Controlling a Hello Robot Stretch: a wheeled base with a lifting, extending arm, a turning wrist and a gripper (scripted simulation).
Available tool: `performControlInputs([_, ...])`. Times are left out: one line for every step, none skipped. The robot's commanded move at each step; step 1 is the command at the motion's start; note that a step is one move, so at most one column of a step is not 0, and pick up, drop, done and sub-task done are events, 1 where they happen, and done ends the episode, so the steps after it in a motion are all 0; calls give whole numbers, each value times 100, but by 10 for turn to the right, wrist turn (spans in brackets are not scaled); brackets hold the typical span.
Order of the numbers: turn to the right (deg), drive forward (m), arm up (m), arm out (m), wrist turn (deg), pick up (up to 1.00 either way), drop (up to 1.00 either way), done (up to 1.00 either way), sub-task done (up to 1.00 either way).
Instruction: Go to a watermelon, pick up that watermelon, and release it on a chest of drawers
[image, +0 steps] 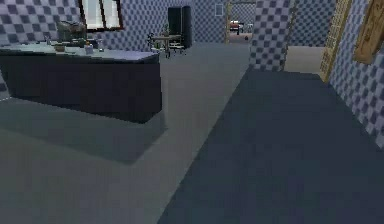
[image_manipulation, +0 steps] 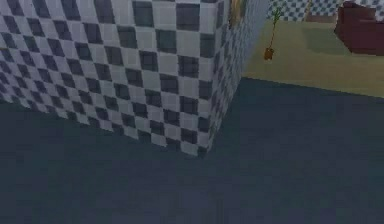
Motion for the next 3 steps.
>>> performControlInputs([0,100,0,0,0,0,0,0,0])
performControlInputs([30,0,0,0,0,0,0,0,0])
performControlInputs([0,100,0,0,0,0,0,0,0])
